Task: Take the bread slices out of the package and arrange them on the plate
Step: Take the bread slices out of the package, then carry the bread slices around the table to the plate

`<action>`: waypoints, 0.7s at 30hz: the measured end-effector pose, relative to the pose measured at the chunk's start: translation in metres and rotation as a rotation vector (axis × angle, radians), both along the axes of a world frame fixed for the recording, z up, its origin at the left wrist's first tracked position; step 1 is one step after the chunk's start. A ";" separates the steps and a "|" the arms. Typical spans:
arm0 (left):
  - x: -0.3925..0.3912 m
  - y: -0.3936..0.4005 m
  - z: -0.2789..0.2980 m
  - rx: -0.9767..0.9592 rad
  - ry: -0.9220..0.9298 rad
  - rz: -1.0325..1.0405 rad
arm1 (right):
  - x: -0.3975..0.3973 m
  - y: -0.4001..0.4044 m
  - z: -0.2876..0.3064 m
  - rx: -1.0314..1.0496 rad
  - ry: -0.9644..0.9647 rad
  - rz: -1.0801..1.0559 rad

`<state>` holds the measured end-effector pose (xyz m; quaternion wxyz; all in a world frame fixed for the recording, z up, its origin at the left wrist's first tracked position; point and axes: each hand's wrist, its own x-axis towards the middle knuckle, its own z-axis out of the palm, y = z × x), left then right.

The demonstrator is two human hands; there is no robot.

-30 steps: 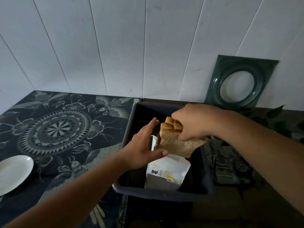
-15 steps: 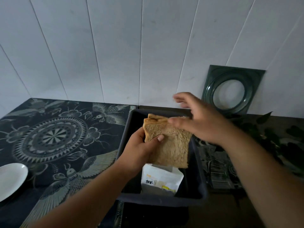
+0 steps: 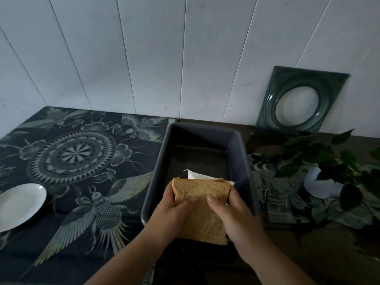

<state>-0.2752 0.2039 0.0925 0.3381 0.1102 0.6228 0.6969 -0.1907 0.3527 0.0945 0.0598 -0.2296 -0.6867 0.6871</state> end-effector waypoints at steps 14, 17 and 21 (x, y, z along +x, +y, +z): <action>0.009 -0.014 -0.010 -0.102 -0.243 0.036 | 0.009 0.000 -0.009 0.044 -0.179 0.125; 0.018 -0.022 -0.011 -0.081 -0.331 0.079 | 0.008 0.002 -0.012 0.083 -0.199 0.130; 0.040 -0.033 -0.005 0.076 -0.388 0.147 | 0.008 0.005 -0.011 -0.086 -0.167 0.151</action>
